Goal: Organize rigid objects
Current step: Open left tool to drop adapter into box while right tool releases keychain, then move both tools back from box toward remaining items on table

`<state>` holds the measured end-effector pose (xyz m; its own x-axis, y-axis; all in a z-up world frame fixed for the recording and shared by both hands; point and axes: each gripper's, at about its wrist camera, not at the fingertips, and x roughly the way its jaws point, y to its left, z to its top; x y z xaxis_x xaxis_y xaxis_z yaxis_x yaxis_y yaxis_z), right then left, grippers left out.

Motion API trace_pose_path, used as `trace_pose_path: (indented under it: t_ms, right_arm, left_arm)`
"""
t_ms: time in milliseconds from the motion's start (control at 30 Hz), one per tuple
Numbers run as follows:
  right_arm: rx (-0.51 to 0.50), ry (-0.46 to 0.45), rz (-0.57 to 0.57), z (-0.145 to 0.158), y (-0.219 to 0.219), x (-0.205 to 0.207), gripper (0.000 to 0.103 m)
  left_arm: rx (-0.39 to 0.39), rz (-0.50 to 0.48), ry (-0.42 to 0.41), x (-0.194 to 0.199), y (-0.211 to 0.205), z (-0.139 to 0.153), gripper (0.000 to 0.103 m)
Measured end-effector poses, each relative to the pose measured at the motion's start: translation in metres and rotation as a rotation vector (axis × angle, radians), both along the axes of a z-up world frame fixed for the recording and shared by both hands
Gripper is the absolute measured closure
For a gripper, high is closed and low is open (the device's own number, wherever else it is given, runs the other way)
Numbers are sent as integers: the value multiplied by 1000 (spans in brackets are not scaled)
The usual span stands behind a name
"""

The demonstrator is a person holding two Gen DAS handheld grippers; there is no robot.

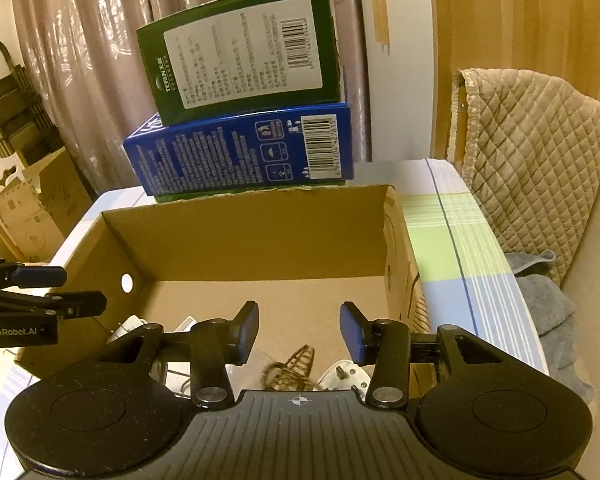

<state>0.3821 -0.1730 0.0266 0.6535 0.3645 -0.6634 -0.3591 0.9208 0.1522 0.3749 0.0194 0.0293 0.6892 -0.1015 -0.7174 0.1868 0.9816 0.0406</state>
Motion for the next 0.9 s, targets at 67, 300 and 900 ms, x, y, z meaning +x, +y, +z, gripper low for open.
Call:
trace_pose_path:
  t_ms: [67,300,900]
  right_arm:
    - [-1,3,4,2,0,-4,59]
    - [10,-1,13,15,-1,-29,57]
    - [8,-58,23,65,-18,-137,50]
  left_arm:
    - [-8,1,-3,-5,-1,3,41]
    - [-30,7,-17,-31,-6,20,41]
    - [-74,14,-51,-147,-11,61,41]
